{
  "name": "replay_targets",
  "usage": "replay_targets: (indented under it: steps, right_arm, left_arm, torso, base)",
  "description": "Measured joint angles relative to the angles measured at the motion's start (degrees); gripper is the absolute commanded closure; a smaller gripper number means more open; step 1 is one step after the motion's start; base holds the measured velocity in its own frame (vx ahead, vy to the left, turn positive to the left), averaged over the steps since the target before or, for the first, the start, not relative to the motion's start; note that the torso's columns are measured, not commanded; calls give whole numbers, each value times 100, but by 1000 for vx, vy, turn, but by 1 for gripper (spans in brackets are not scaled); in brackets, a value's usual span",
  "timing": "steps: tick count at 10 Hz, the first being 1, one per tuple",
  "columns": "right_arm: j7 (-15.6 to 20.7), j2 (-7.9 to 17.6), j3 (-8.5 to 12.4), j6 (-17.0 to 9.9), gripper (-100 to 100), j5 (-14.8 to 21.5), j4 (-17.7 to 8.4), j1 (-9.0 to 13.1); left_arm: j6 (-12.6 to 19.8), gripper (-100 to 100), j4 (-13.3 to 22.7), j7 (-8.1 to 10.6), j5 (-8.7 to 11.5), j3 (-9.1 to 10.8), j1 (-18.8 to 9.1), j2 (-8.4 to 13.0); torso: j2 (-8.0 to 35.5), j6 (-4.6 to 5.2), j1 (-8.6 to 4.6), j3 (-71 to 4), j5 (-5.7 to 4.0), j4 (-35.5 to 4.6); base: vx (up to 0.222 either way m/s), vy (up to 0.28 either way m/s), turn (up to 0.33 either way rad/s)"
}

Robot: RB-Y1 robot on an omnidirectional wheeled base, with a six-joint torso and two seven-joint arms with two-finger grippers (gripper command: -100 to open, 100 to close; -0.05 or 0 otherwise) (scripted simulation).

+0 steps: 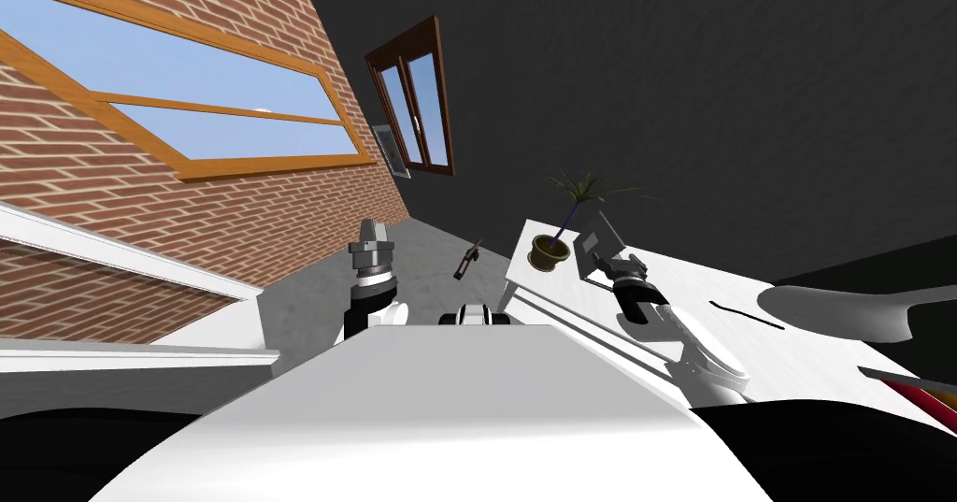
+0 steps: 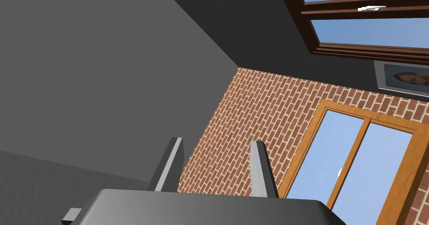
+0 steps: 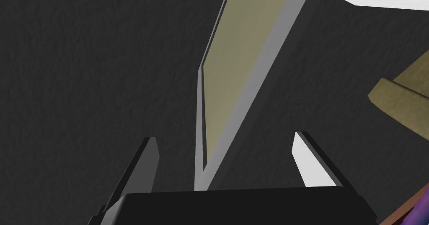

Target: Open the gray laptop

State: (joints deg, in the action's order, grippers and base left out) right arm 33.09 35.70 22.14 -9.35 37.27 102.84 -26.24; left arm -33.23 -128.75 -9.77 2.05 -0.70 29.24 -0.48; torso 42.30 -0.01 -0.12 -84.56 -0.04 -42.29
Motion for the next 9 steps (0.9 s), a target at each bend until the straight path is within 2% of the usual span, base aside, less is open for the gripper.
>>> replay_targets:
  steps: [2,9]
  right_arm:
    - [156,12,16,-125,-100,161,-34,21]
    - [184,448,-598,-238,-100,46,-512,835]
  left_arm:
    - [0,0,0,0,0,0,-1,0]
    - [0,0,0,0,0,1,0,1]
  torso:
    - [12,2,-6,7,0,-3]
    - [-3,3,14,-2,5,1]
  base:
    - [25,31,-70]
    - [13,-1,-118]
